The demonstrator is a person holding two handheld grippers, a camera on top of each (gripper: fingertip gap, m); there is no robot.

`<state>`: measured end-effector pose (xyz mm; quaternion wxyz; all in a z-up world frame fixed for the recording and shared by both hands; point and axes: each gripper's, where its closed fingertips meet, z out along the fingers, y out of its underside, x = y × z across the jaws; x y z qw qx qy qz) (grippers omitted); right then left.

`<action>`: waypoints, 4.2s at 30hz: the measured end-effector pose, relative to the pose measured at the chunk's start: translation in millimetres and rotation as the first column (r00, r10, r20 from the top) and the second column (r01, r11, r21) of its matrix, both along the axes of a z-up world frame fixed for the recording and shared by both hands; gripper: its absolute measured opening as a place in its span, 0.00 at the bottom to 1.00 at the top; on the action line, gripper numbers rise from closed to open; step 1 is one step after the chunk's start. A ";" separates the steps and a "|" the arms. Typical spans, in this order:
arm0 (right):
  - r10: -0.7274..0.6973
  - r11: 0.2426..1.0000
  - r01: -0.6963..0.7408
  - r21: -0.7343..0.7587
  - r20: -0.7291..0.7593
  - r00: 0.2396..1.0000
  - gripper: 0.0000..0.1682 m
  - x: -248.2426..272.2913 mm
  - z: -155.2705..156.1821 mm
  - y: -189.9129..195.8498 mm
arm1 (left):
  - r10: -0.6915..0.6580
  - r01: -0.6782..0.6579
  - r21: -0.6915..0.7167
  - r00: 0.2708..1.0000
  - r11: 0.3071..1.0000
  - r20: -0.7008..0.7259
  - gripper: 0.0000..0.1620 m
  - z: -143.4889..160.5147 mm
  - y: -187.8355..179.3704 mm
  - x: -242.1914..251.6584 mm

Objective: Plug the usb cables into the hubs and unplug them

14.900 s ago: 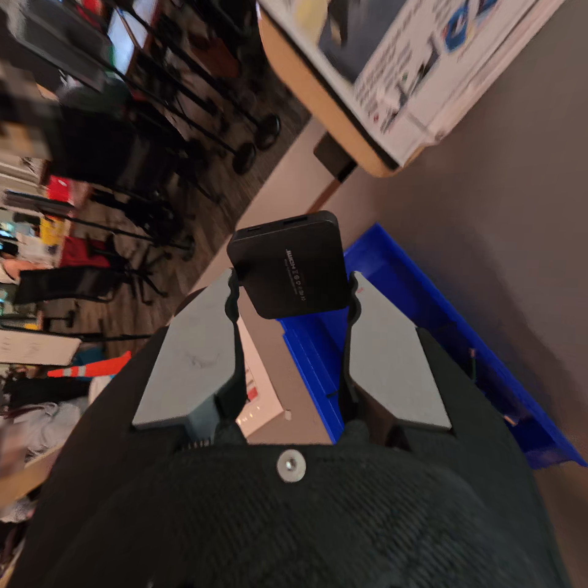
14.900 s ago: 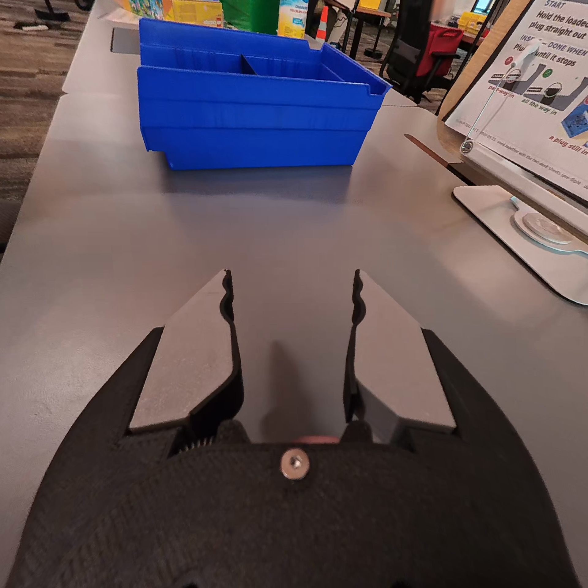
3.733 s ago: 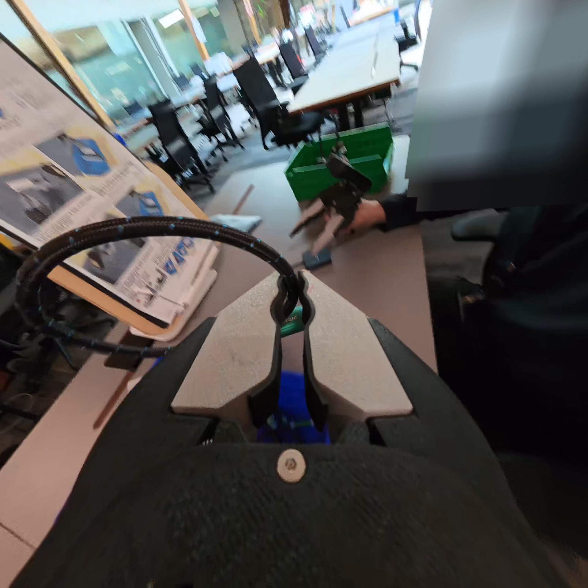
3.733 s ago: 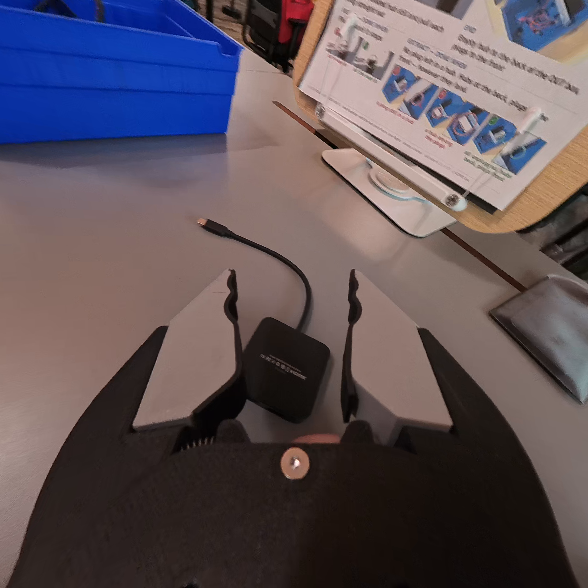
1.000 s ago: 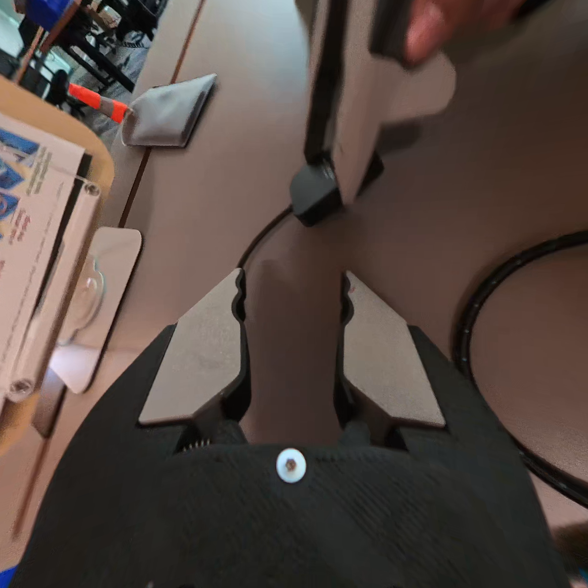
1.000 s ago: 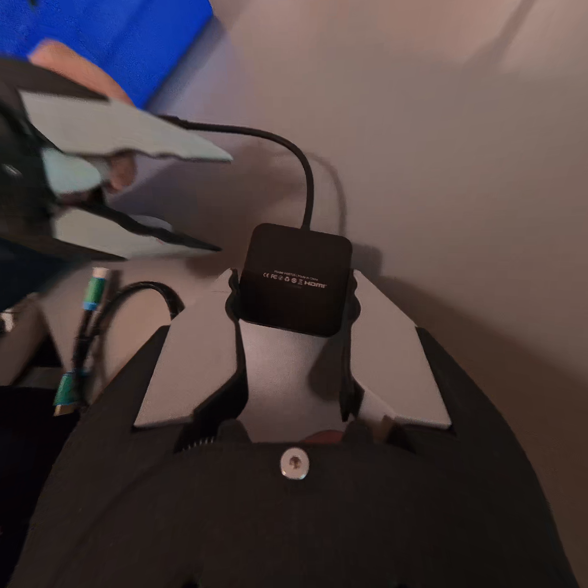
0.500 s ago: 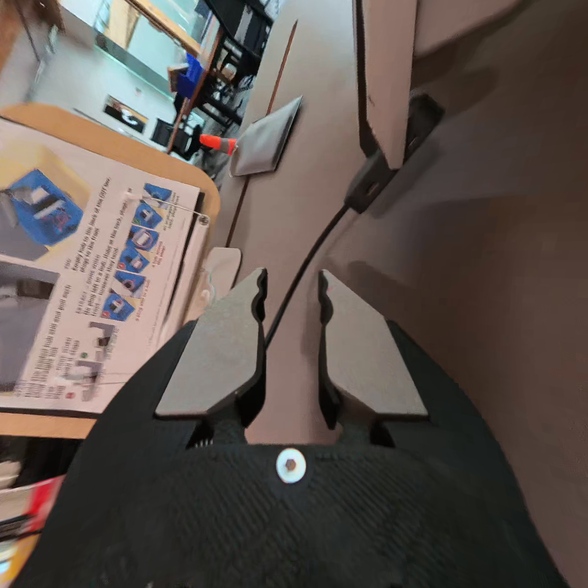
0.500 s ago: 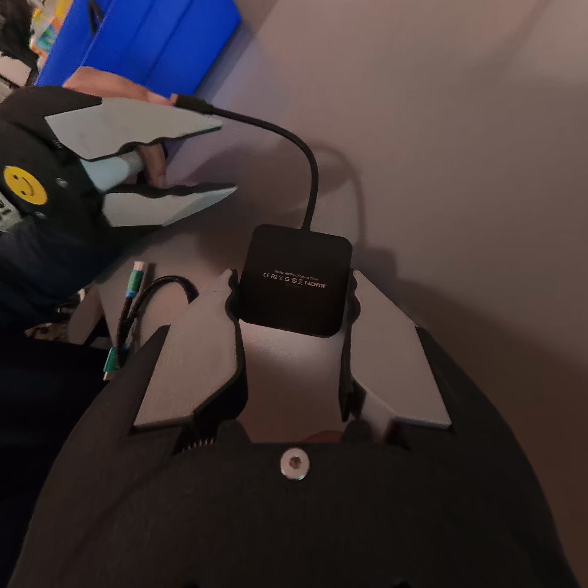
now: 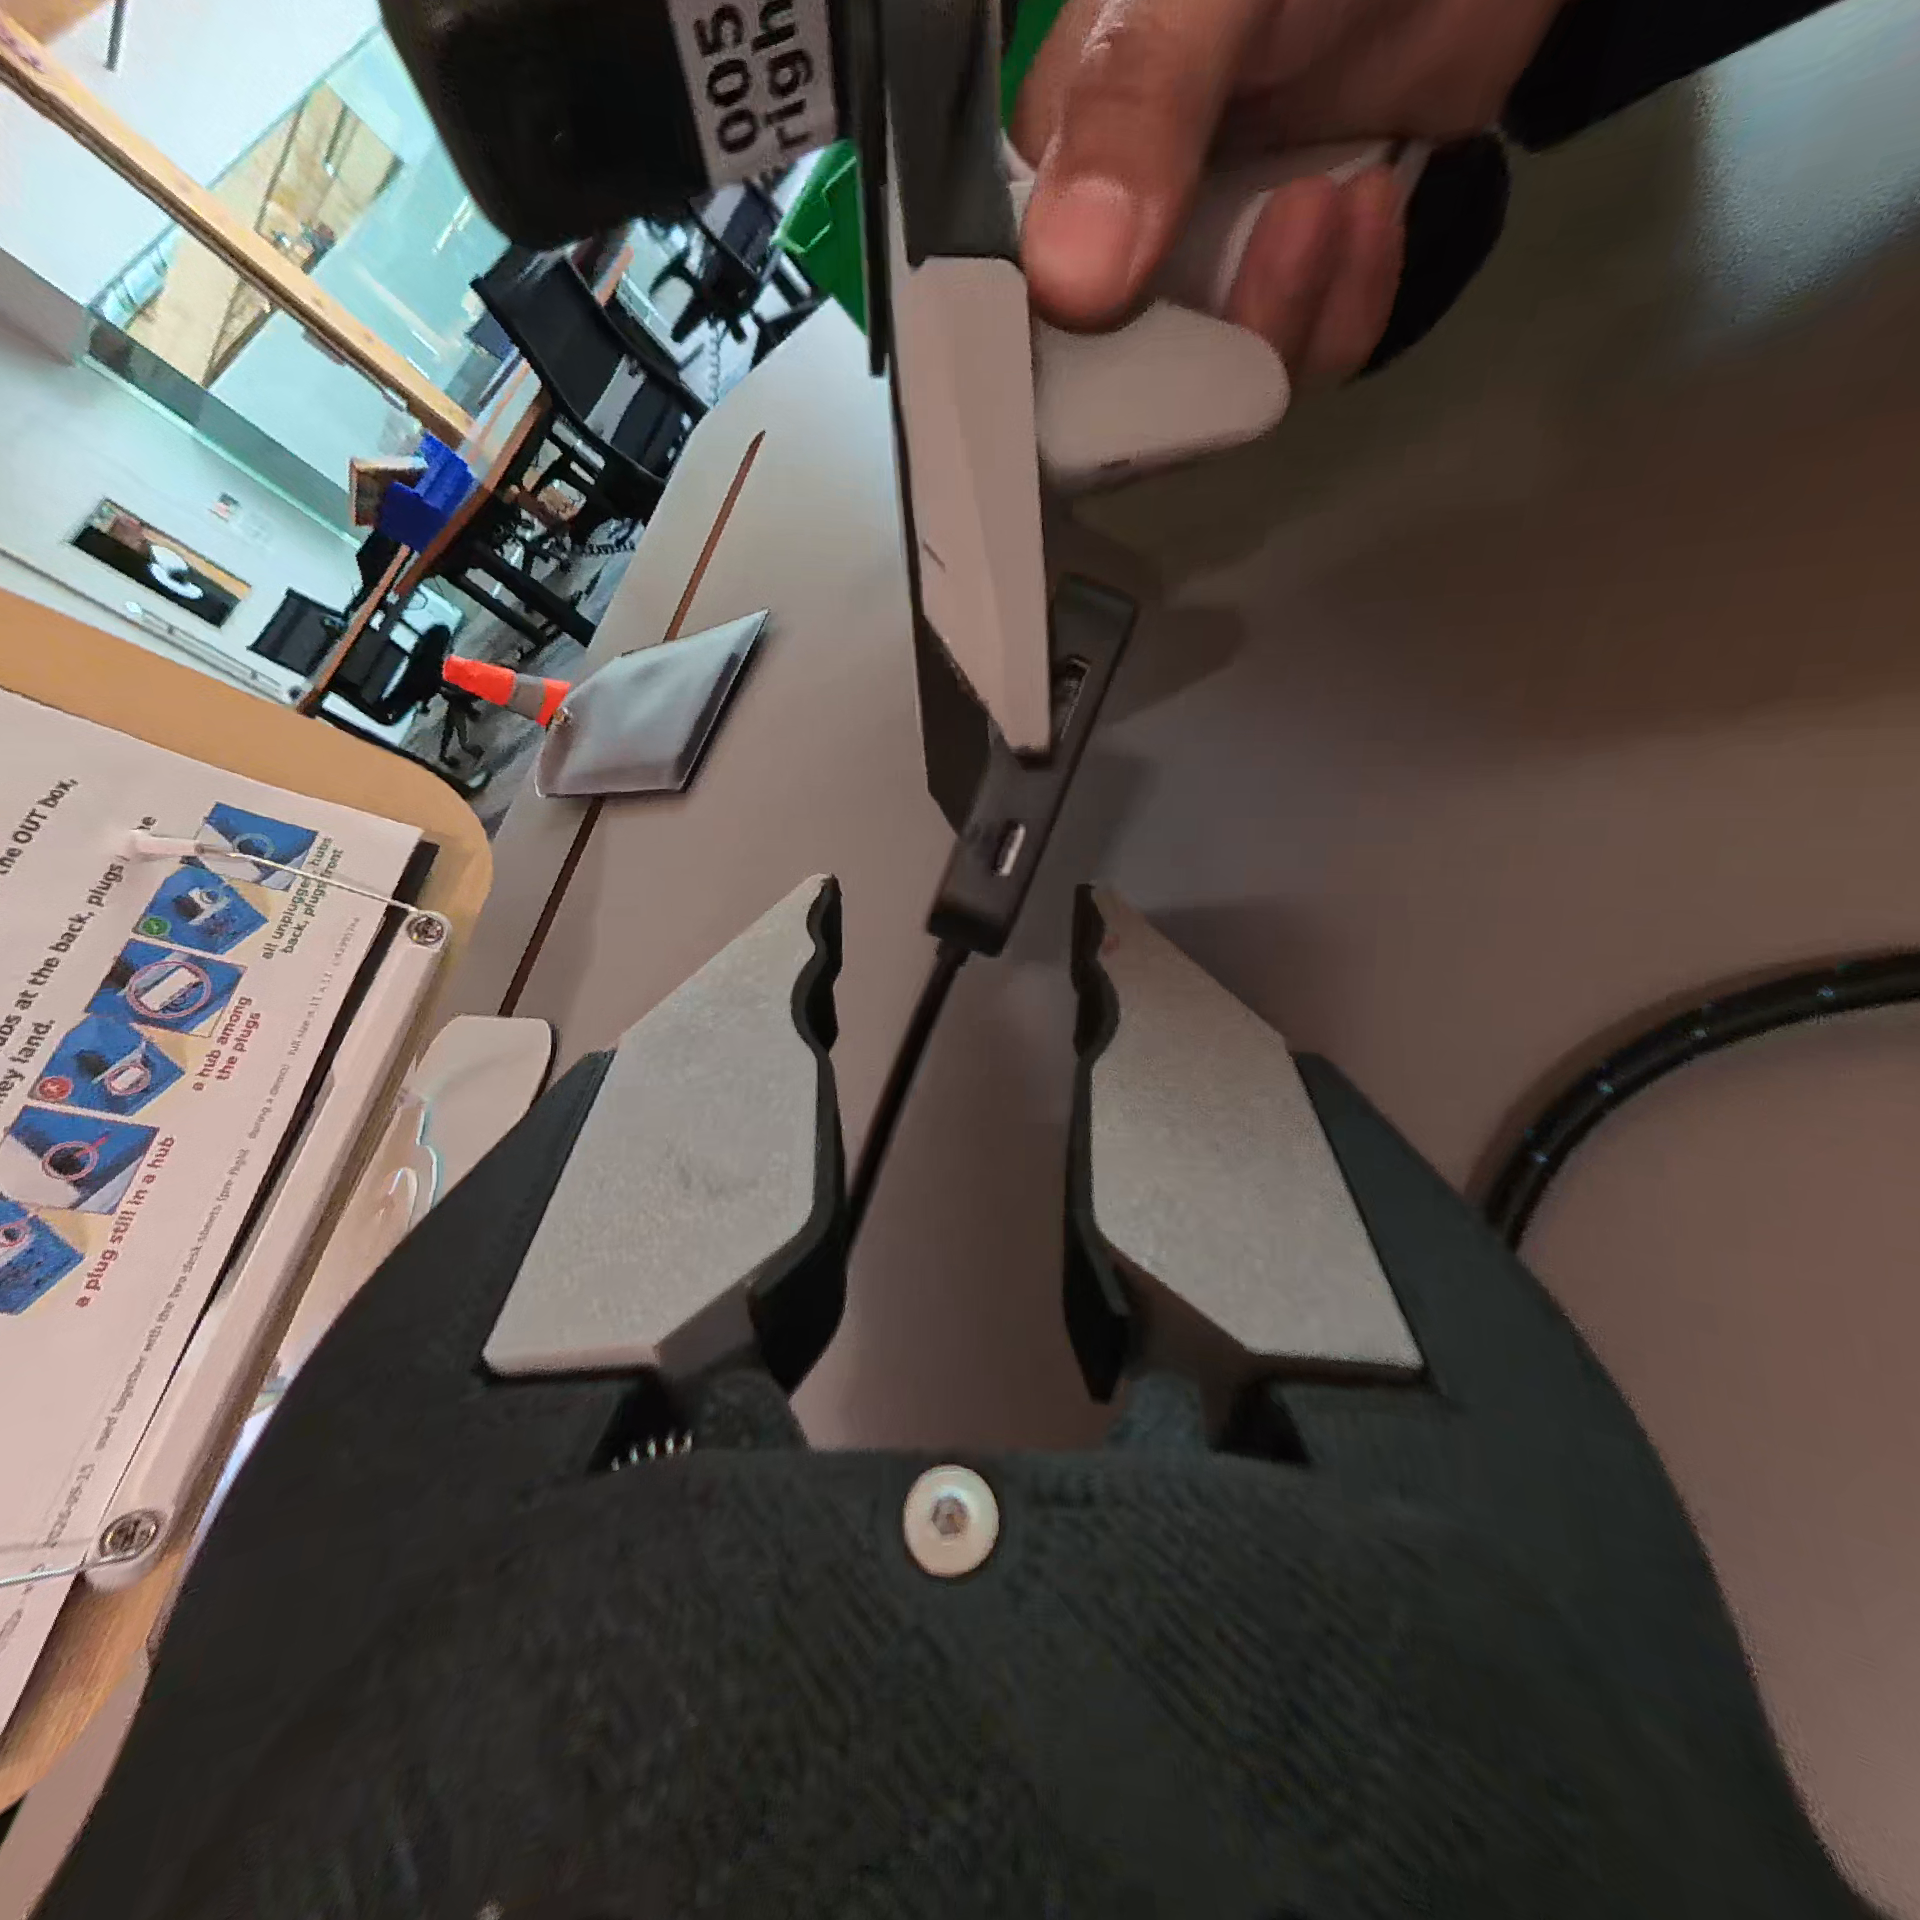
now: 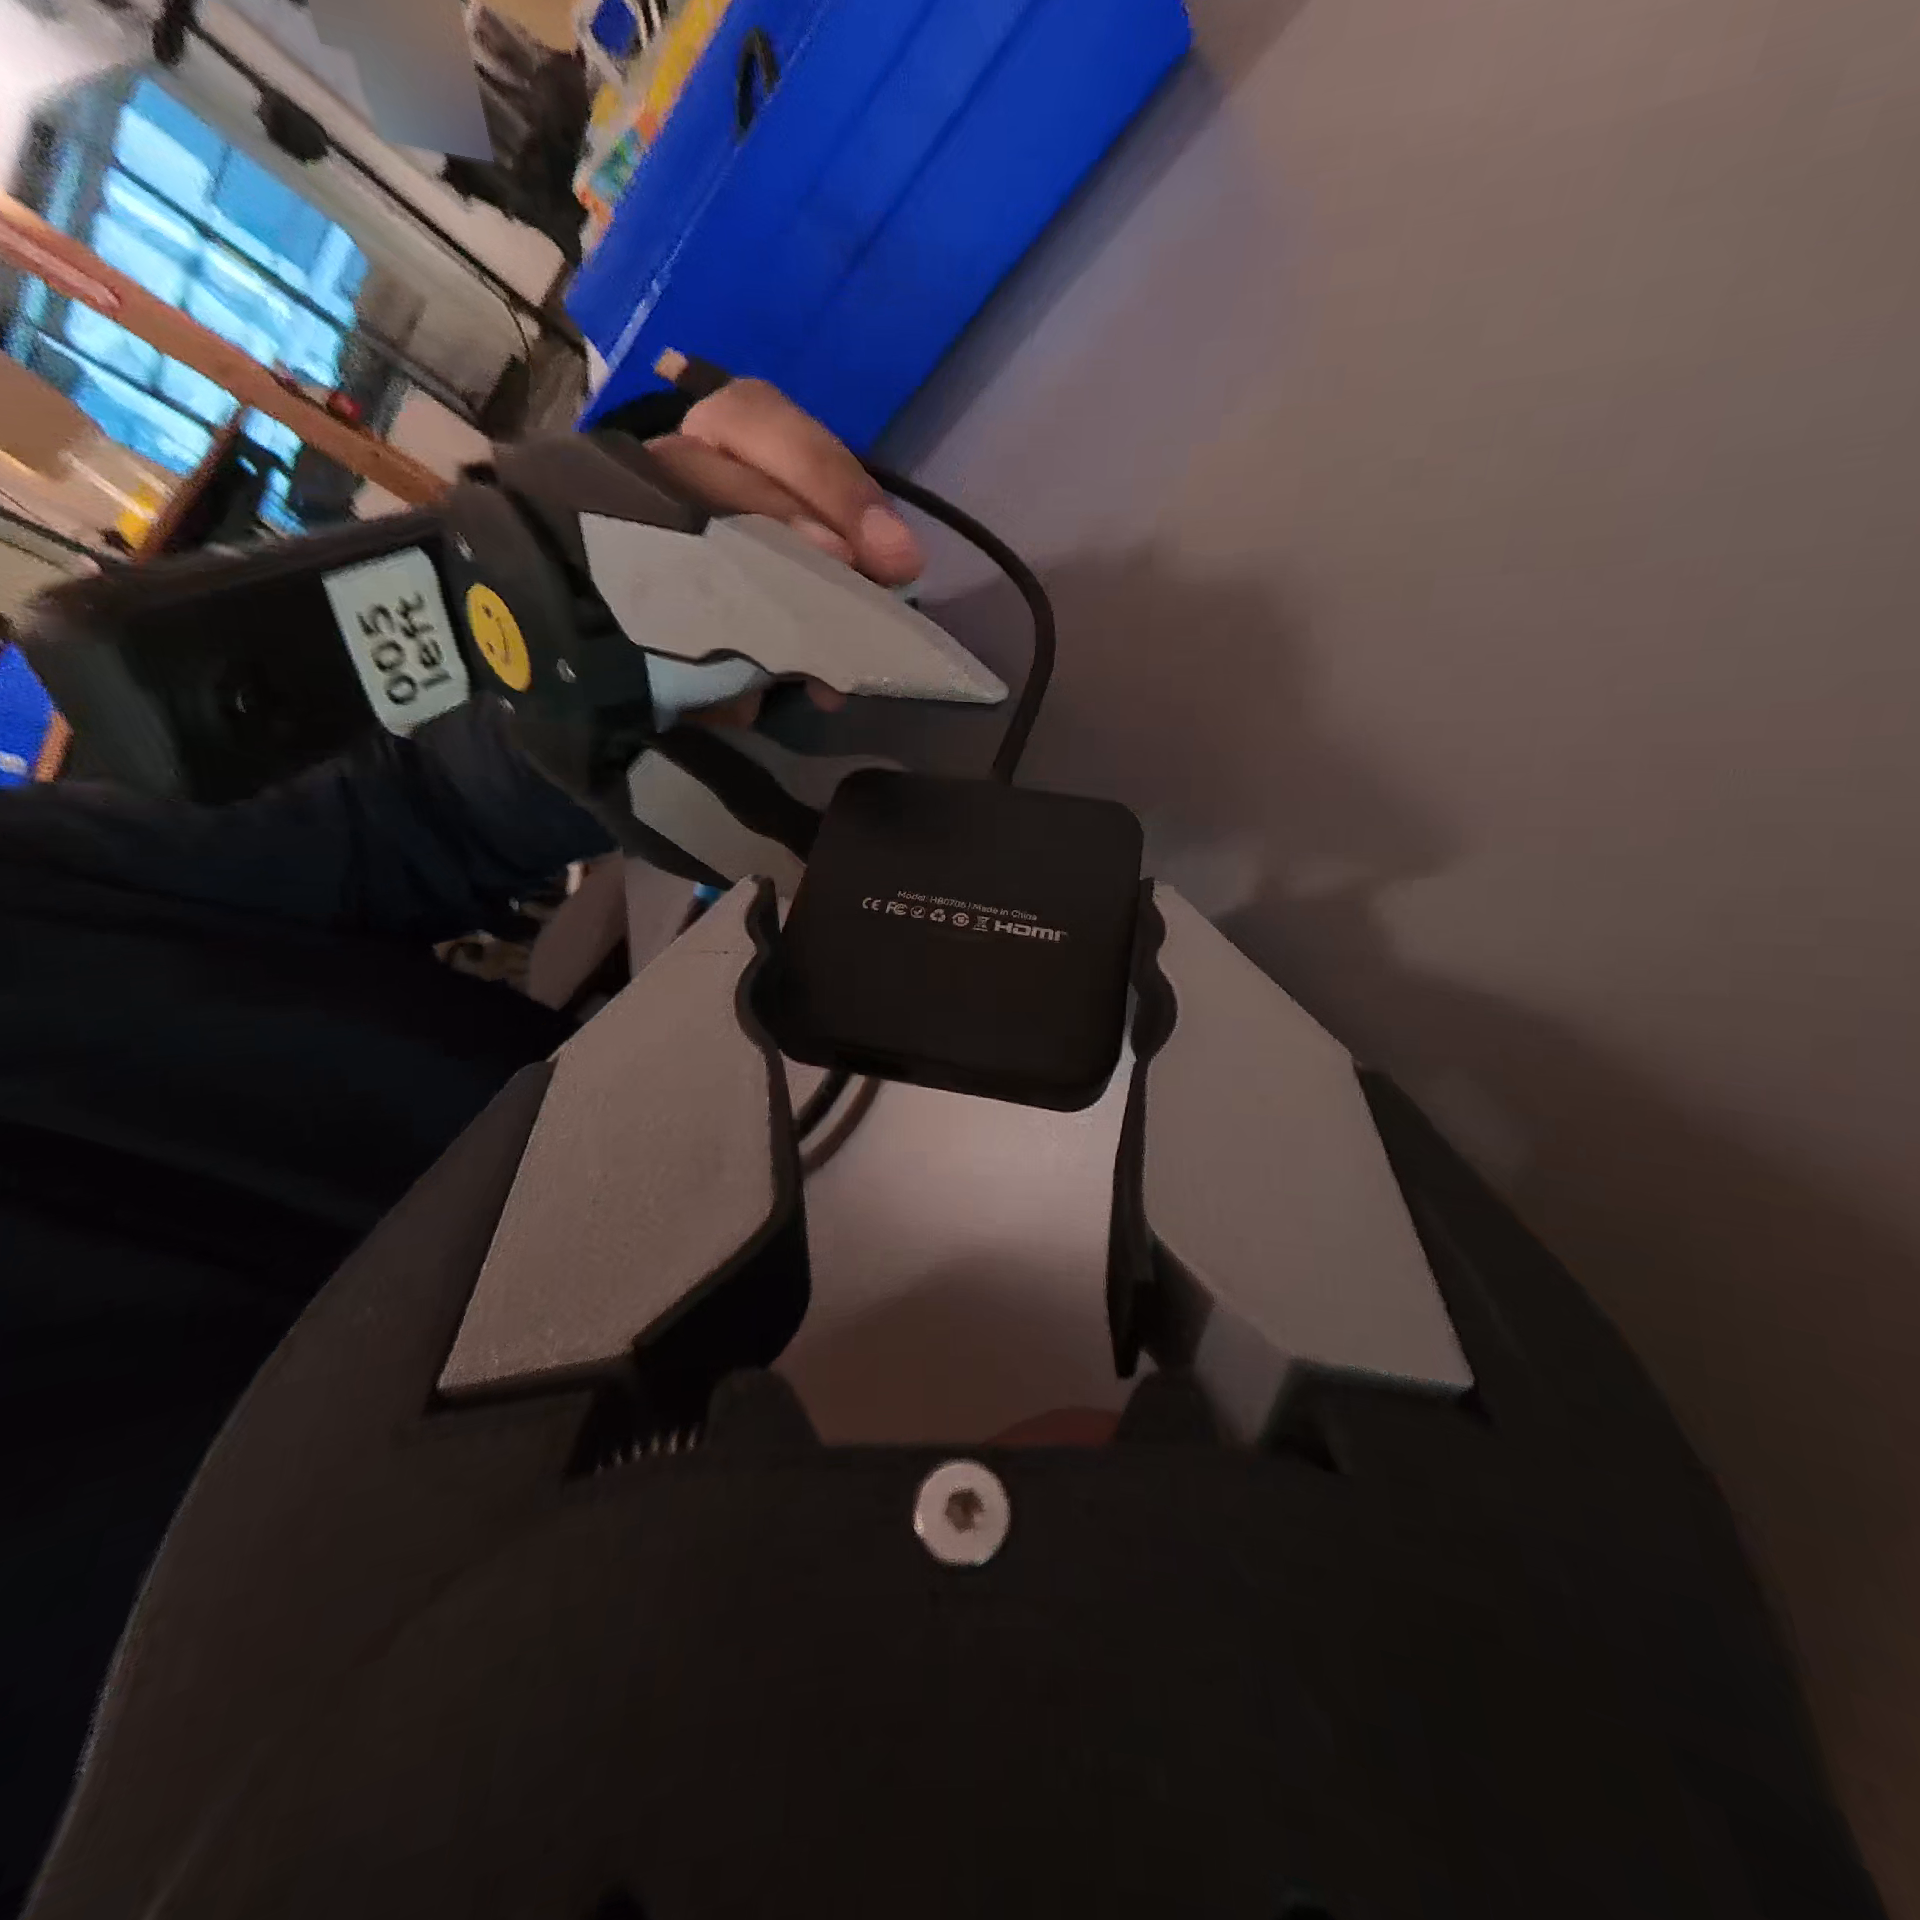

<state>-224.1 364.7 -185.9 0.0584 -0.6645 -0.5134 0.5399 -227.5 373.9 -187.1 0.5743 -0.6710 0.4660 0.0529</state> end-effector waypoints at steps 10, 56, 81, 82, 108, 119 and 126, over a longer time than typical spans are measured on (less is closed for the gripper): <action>0.052 0.998 -0.052 -0.020 -0.019 0.998 0.39 -17.6 2.2 -10.4 | -0.062 0.065 0.045 0.996 0.997 -0.065 0.07 -6.1 -4.4 3.3; 0.722 0.212 -0.659 0.722 0.339 0.603 0.16 20.6 -34.9 -213.1 | 0.306 -0.320 -0.007 0.914 0.947 -0.266 0.07 -11.6 6.4 -116.9; 0.650 -0.370 -0.666 0.647 0.693 0.312 0.26 26.5 -39.6 -192.5 | 0.350 -0.360 -0.023 0.919 0.933 -0.184 0.07 -4.4 10.8 -124.1; 0.639 -0.389 -0.673 0.629 0.711 0.295 0.26 25.3 -41.9 -191.5 | 0.351 -0.361 -0.031 0.921 0.932 -0.169 0.07 -3.5 10.8 -124.2; 0.047 0.594 -0.333 0.732 0.382 0.923 0.00 0.2 -37.2 -40.5 | 0.481 -0.494 -0.048 0.861 0.868 -0.164 0.07 -2.5 13.4 -156.6; 0.073 0.655 -0.210 0.726 0.216 0.974 0.17 -19.1 -24.9 -3.5 | 0.280 -0.290 -0.245 0.957 0.925 -0.074 0.07 15.0 -50.4 -95.8; -0.039 0.655 -0.206 0.727 0.305 0.952 0.13 -5.5 -56.3 16.2 | 0.049 -0.050 -0.395 0.999 0.917 -0.015 0.07 12.2 -103.2 -36.9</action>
